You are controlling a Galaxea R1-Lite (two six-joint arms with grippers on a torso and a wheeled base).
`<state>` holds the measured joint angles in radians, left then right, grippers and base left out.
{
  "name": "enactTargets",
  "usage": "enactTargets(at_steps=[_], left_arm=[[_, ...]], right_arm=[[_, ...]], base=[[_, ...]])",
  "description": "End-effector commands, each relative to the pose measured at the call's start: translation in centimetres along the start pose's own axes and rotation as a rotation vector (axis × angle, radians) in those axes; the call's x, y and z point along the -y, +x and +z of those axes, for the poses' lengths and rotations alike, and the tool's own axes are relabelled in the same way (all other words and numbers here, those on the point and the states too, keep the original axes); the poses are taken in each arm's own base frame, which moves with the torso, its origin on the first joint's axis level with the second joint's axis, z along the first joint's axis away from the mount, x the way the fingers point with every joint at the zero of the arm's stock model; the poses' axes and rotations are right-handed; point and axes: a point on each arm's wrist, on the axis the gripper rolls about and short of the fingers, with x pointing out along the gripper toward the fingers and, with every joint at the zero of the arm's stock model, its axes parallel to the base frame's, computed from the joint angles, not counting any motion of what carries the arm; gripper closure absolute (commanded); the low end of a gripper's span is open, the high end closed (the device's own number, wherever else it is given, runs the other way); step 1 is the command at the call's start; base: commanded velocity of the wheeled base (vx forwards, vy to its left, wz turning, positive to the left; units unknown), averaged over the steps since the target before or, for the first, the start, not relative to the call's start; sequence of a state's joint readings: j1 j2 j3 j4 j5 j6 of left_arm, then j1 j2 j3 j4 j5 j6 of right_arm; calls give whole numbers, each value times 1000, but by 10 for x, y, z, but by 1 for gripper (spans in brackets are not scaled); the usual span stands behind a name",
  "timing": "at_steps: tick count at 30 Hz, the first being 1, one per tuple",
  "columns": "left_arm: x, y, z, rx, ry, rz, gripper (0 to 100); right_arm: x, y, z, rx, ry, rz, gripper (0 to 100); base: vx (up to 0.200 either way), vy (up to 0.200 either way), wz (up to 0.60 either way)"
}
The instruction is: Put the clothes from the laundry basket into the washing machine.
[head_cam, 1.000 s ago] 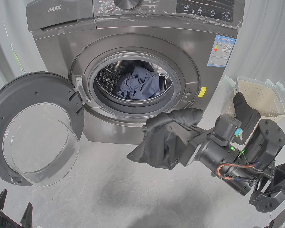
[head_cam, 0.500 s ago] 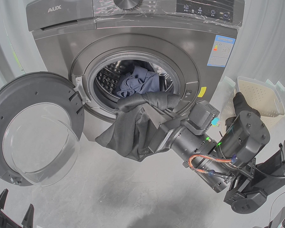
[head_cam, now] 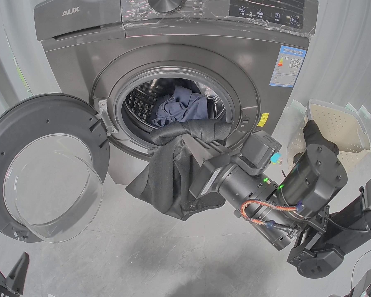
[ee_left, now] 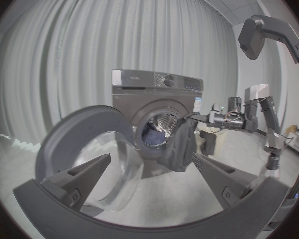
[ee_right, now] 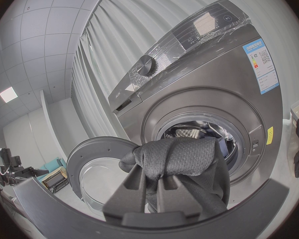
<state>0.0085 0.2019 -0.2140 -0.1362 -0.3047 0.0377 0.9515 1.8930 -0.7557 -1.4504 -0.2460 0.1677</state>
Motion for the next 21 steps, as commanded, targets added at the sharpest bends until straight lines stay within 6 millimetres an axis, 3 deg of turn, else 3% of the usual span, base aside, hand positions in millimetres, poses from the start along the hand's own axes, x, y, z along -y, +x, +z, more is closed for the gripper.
enactTargets(at_steps=[1,5,11,21], left_arm=[[-12,54,1,-232,-80,-227,0],[-17,81,-2,-275,-103,-313,0],[-11,107,-10,-326,-117,-439,0],[-11,162,-35,-410,-147,-483,0]], right_arm=[[1,5,5,28,0,-4,100],[4,10,10,57,2,-12,100],[3,14,11,67,2,-12,100],[5,18,14,81,1,-19,100]], base=[[0,0,0],[0,0,0],[0,0,0],[0,0,0]])
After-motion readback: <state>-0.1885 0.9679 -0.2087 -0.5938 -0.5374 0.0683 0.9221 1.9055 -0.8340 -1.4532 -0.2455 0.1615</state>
